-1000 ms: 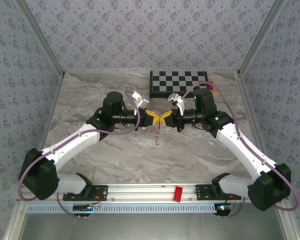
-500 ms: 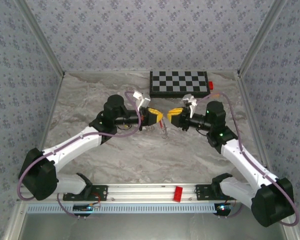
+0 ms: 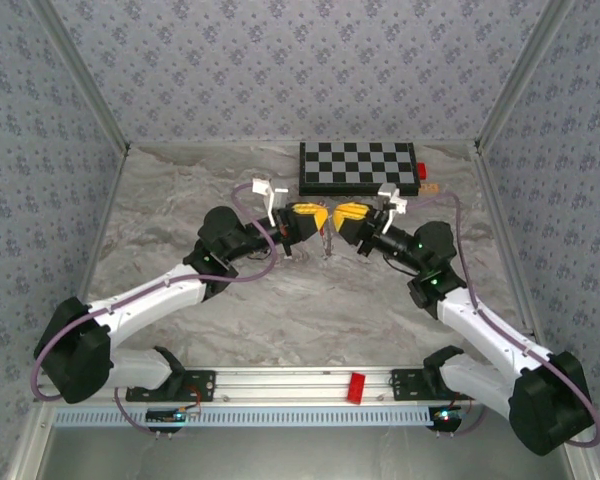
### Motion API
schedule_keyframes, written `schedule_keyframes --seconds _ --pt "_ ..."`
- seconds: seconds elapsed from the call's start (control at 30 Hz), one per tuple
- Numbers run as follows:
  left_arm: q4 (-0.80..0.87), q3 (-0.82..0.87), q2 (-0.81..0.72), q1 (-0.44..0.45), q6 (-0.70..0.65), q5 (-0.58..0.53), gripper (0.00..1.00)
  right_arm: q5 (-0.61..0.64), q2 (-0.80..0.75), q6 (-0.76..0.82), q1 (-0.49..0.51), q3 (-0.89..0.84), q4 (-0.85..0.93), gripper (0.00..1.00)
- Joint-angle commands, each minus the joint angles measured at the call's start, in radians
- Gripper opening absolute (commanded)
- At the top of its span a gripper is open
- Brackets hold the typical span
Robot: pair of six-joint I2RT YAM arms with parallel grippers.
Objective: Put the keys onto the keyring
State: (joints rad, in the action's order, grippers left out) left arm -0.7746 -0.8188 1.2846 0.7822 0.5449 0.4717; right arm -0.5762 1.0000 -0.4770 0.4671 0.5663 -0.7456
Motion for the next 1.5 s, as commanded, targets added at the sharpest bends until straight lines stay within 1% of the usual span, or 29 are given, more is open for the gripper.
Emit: schedule_keyframes --seconds 0.0,0.17,0.4,0.7,0.77,1.0,1.17,1.47 --pt "-0.127 -0.006 0.001 0.015 0.041 -0.056 0.0 0.039 0.001 -0.024 0.029 0.005 -0.08 0.22" --pt "-0.15 0.005 0.001 0.023 0.057 -0.092 0.0 0.055 0.031 -0.075 0.042 -0.007 -0.163 0.22" --pt "-0.146 0.004 0.006 0.03 0.063 -0.093 0.0 0.054 0.07 -0.128 0.042 -0.006 -0.251 0.24" --pt "-0.143 0.008 0.0 0.03 0.059 -0.104 0.0 0.092 0.055 -0.144 0.033 -0.026 -0.294 0.25" --pt "-0.143 0.01 -0.001 0.031 0.061 -0.109 0.0 0.099 0.052 -0.176 0.031 -0.035 -0.312 0.27" --pt "-0.144 0.012 -0.002 0.031 0.064 -0.114 0.0 0.098 0.058 -0.203 0.03 -0.049 -0.365 0.29" --pt "-0.144 0.006 0.003 0.034 0.064 -0.099 0.0 0.068 0.072 -0.199 0.038 -0.014 -0.339 0.28" --pt "-0.134 0.007 0.002 0.034 0.058 -0.1 0.0 0.039 0.107 -0.194 0.05 0.007 -0.348 0.26"
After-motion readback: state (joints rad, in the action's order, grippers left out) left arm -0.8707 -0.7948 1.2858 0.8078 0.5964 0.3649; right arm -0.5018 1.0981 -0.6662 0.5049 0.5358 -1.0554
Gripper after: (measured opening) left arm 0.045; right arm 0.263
